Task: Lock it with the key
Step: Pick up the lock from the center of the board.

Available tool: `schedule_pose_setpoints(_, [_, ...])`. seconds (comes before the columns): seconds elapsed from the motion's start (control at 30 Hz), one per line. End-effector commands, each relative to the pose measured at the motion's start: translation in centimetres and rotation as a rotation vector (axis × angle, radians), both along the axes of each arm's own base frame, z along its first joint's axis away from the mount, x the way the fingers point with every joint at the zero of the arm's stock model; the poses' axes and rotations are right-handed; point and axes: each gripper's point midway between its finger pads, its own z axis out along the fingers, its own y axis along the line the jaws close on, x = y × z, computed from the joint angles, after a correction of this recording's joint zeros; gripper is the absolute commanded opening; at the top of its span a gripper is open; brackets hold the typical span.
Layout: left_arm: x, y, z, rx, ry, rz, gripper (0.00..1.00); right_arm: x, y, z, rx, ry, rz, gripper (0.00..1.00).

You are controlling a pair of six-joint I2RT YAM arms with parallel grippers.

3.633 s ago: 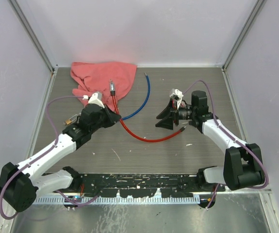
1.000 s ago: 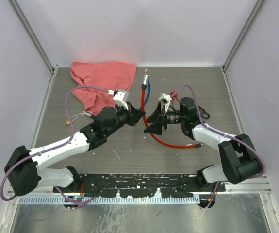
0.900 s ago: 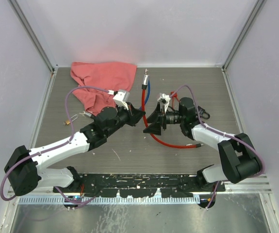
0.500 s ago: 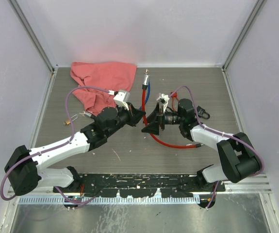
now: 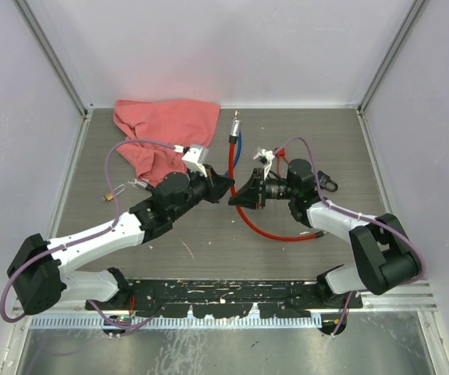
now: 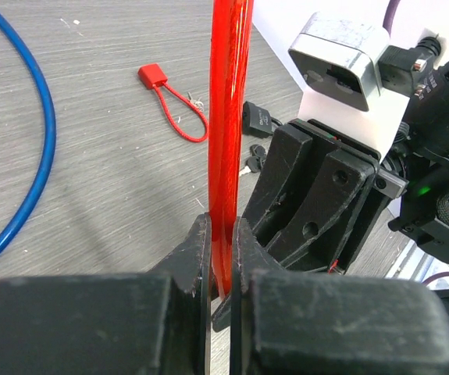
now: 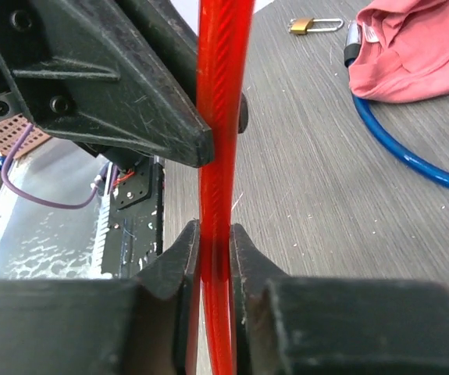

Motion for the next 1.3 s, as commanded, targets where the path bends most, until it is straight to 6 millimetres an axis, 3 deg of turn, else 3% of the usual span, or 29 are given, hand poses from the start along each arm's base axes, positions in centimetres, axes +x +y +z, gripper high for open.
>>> schedule_pose_setpoints(0.0, [0.1, -0.4, 6.1, -0.155, -0.107, 0.003, 0.0, -0.2, 0.2, 3.0, 0.048, -0.105, 0.021, 0.07])
schedule_pose_setpoints(0.07, [0.1, -0.2, 6.1, -0.161, -0.101, 0.012, 0.04, -0.3, 0.2, 3.2, 0.046, -0.112, 0.028, 0.02])
schedule_pose_setpoints(0.1, [0.1, 0.0, 6.0, -0.168, -0.092, 0.02, 0.13, -0.4, 0.2, 3.3, 0.047, -0.113, 0.033, 0.01])
schedule_pose_setpoints(0.2, [0.1, 1.1, 5.9, -0.209, -0.066, 0.06, 0.57, -0.7, 0.1, 3.7, 0.052, -0.131, 0.049, 0.01])
schedule_pose_setpoints(0.23, [0.0, 1.5, 6.0, -0.222, -0.062, 0.06, 0.65, -0.8, 0.1, 3.9, 0.054, -0.139, 0.052, 0.01])
schedule_pose_setpoints(0.3, [0.4, 2.5, 6.3, -0.248, -0.045, 0.061, 0.7, -0.8, 0.1, 3.9, 0.053, -0.152, 0.054, 0.01])
schedule_pose_setpoints(0.43, [1.2, 3.7, 7.0, -0.288, 0.029, 0.068, 0.71, -0.5, 0.0, 3.6, 0.033, -0.165, 0.042, 0.01])
schedule_pose_setpoints(0.6, [2.6, 3.6, 7.0, -0.217, 0.128, 0.128, 0.69, -0.1, -0.1, 3.2, -0.003, -0.189, 0.027, 0.01])
schedule_pose_setpoints(0.83, [3.5, 1.2, 7.4, -0.192, 0.18, 0.073, 0.6, 0.1, -0.3, 3.1, -0.026, -0.206, 0.014, 0.01])
schedule_pose_setpoints(1.07, [4.8, -0.4, 5.6, -0.135, 0.217, 0.065, 0.54, 0.0, -0.3, 3.2, -0.026, -0.216, 0.019, 0.01])
schedule_pose_setpoints(1.27, [5.7, -1.6, 5.9, -0.119, 0.186, 0.034, 0.38, -0.2, -0.3, 3.1, -0.031, -0.228, 0.027, 0.01])
